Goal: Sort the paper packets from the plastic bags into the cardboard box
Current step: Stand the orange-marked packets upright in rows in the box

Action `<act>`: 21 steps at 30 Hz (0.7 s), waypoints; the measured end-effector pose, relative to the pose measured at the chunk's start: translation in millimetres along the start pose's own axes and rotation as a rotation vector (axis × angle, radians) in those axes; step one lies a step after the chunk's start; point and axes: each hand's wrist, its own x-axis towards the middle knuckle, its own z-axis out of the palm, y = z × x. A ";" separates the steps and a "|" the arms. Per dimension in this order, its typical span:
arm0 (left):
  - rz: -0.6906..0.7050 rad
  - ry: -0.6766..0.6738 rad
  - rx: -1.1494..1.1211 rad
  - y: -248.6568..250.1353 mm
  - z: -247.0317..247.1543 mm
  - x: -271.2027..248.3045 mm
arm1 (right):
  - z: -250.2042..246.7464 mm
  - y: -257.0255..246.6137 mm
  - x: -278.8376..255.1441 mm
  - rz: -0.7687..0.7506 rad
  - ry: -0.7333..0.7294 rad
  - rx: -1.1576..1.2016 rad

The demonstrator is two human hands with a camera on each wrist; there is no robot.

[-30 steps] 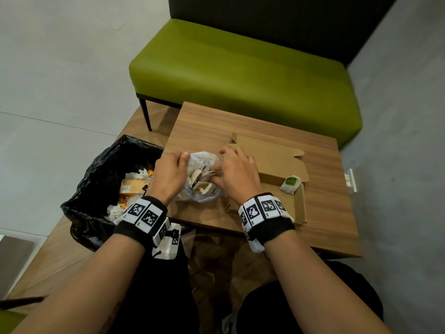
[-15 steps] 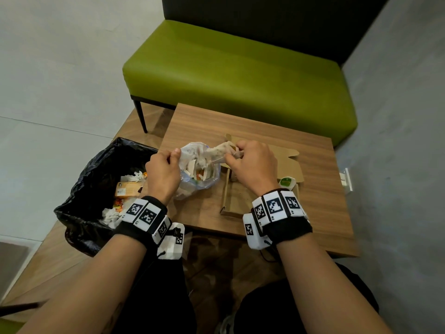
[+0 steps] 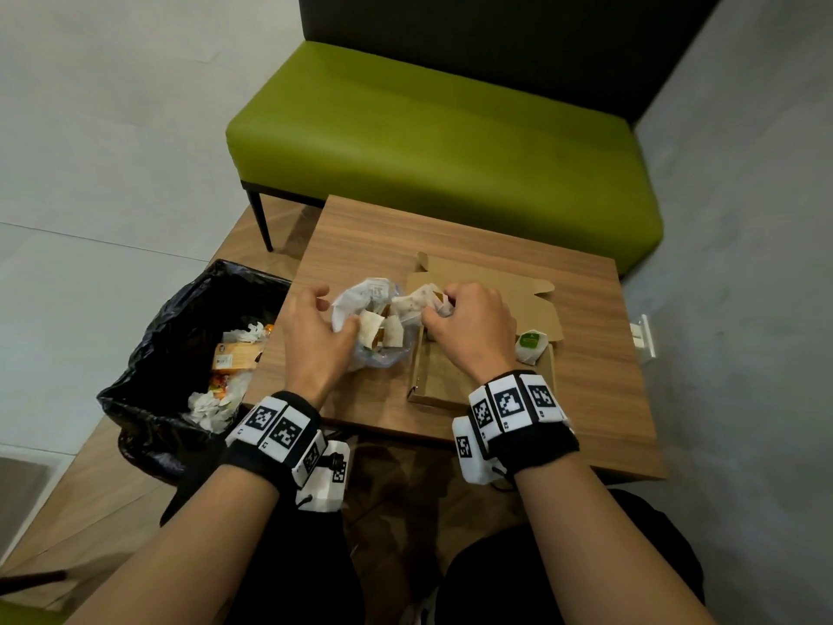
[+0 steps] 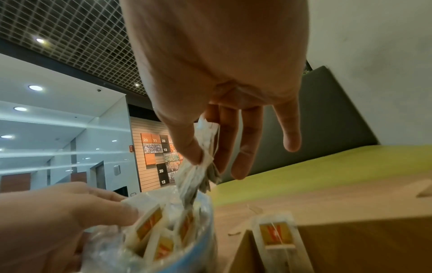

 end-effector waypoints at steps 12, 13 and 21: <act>0.245 0.063 0.242 4.9 1.5 -9.5 | 20.6 25.5 -16.2 0.149 -0.044 0.111; 0.289 0.062 0.311 5.1 2.2 -15.6 | 21.6 26.7 -18.5 0.157 -0.056 0.132; 0.643 0.002 0.388 17.1 13.1 -57.8 | 26.6 39.0 -30.1 0.216 -0.055 0.340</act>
